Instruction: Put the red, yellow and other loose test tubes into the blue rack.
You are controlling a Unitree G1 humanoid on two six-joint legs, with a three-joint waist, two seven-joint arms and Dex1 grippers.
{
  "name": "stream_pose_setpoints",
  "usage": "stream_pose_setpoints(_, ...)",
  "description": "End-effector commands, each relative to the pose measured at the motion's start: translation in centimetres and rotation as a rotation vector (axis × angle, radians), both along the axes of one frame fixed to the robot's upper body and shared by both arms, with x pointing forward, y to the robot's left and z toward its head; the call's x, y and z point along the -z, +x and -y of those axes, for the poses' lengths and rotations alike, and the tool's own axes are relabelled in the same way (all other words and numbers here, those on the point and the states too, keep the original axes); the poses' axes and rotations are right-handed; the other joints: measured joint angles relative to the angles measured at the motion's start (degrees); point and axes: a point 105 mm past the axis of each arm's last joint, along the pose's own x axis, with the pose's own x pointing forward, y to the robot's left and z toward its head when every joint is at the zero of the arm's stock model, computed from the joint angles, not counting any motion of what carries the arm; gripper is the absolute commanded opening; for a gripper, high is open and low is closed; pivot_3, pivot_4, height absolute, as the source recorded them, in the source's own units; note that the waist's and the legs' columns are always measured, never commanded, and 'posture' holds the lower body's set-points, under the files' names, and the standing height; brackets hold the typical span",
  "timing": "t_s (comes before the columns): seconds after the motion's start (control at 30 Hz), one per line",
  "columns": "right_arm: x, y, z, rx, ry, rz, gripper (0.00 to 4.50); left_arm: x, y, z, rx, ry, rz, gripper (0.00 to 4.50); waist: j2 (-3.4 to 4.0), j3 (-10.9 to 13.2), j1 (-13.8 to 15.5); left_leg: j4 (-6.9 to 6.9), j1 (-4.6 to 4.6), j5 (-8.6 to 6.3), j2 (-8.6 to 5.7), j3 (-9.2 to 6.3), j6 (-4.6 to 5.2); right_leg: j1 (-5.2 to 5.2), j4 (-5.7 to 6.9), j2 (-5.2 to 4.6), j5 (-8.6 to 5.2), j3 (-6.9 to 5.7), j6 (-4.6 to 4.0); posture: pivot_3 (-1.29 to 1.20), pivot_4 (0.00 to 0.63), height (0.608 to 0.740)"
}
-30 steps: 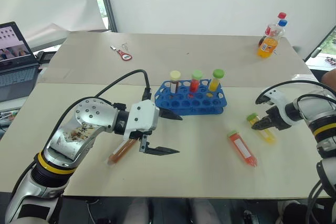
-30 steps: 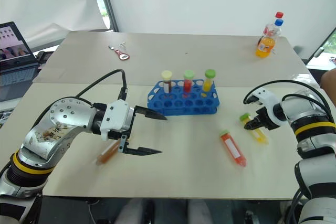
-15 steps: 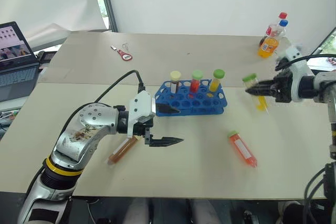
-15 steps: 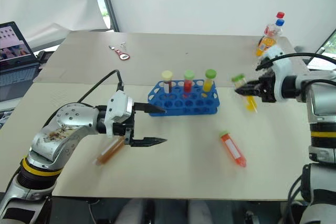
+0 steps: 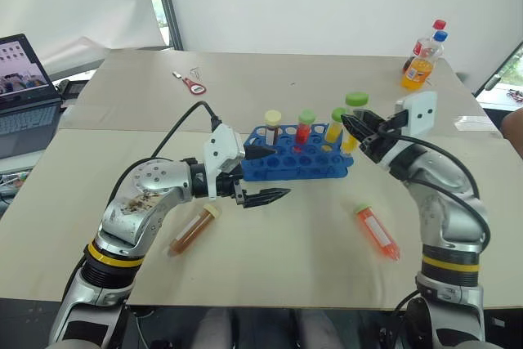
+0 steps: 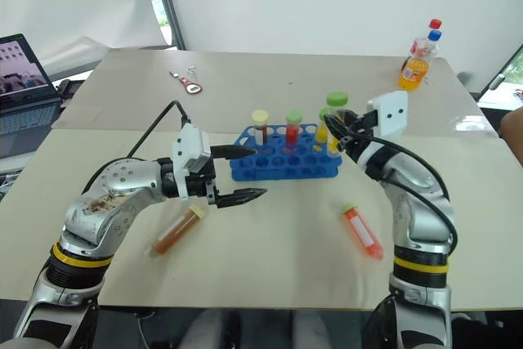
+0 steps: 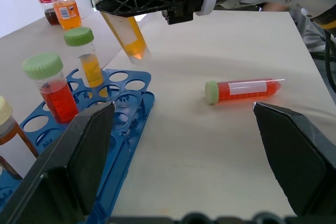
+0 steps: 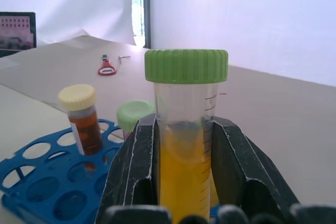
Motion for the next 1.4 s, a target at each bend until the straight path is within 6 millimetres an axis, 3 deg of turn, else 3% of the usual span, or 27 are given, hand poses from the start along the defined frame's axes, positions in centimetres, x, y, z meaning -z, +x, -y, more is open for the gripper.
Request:
stream_pose_setpoints(0.03, 0.2, 0.3, -0.4, 0.013, -0.03, 0.06, 0.96, -0.9, 0.0, 0.2, 0.012, 0.023, 0.051, 4.5, 0.0, 0.0, 0.1, 0.0, 0.0, 0.0, 0.0, 0.01, 0.0, 0.0, 0.0, 0.0, 0.0, 0.0, 0.0, 0.0, 0.15, 0.74)
stream_pose_setpoints(0.17, 1.7, 0.6, -1.1, 0.009, -0.055, 0.051, 0.96, -0.7, 0.0, 0.0, 0.004, 0.026, 0.045, 4.5, 0.0, 0.0, 0.0, -0.02, 0.0, 0.01, -0.01, 0.05, -0.01, 0.01, -0.05, 0.0, 0.0, 0.0, 0.0, 0.0, 0.15, 0.74)
stream_pose_setpoints(0.63, 3.5, 1.0, -1.6, 0.069, -0.117, 0.062, 0.96, -0.5, -0.1, -0.2, -0.007, 0.034, 0.049, 4.5, 0.0, 0.0, -0.1, -0.02, 0.07, 0.01, 0.01, 0.01, -0.01, 0.04, -0.03, 0.01, 0.0, 0.0, -0.01, 0.0, 0.15, 0.74)
stream_pose_setpoints(0.97, 1.7, 0.4, -0.9, 0.123, -0.053, 0.097, 0.96, -0.6, 0.0, -0.3, -0.008, 0.035, 0.053, 4.5, 0.0, 0.0, 0.0, -0.02, 0.06, 0.01, 0.01, -0.01, -0.01, 0.05, -0.03, 0.01, 0.0, 0.01, -0.01, 0.0, 0.15, 0.74)
stream_pose_setpoints(1.4, 3.3, 0.7, -0.7, 0.167, -0.086, 0.054, 0.96, -0.8, 0.0, 0.1, 0.001, 0.03, 0.054, 4.5, 0.0, 0.0, 0.0, -0.02, 0.05, 0.01, 0.01, -0.01, -0.01, 0.06, -0.07, 0.01, 0.0, 0.0, -0.01, 0.0, 0.15, 0.74)
